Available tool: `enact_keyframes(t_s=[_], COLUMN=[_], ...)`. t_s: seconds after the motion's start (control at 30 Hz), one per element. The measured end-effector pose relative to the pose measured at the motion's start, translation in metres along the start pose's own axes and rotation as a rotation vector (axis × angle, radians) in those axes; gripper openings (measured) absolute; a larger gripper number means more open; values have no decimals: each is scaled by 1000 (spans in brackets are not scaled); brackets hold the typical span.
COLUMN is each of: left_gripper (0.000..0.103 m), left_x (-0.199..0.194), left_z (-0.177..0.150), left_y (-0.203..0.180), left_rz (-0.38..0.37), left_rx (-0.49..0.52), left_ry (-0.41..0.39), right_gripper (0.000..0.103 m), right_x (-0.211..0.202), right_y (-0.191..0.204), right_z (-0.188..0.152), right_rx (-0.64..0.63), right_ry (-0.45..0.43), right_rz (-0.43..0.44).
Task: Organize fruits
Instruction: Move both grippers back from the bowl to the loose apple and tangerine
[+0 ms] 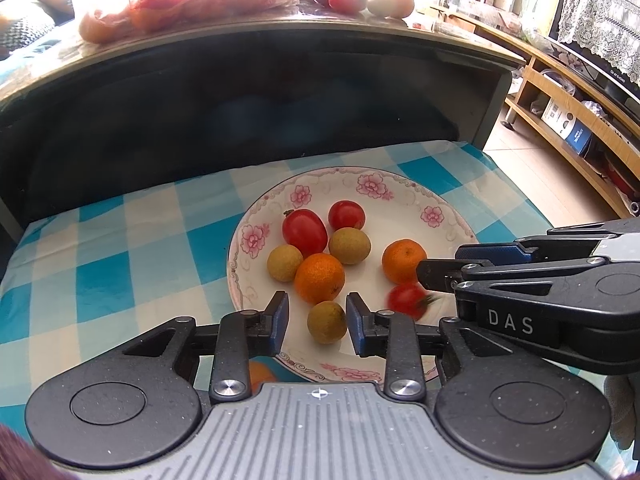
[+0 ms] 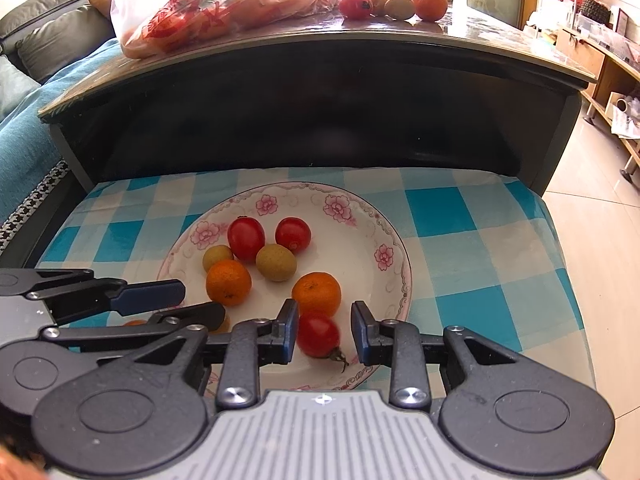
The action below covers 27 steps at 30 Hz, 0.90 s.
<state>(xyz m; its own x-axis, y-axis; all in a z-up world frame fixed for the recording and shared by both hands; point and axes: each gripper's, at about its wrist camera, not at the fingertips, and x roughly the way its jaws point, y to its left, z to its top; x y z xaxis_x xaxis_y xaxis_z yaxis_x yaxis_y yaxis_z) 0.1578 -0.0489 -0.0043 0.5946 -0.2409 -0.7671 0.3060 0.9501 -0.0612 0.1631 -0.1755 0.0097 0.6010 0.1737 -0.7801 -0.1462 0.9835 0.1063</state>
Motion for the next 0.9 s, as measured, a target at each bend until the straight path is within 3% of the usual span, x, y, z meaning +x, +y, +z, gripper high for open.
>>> enact_keyframes(t_s=[0.9], left_gripper=[40], left_x=[-37], left_z=[-7], left_y=[-8], left_rz=[39], left_rx=[42], left_ry=[-18], right_gripper=[32], right_x=[-32], right_y=[13], right_z=[-8], right_rx=[8], right_ry=[-24], right_rz=[-3])
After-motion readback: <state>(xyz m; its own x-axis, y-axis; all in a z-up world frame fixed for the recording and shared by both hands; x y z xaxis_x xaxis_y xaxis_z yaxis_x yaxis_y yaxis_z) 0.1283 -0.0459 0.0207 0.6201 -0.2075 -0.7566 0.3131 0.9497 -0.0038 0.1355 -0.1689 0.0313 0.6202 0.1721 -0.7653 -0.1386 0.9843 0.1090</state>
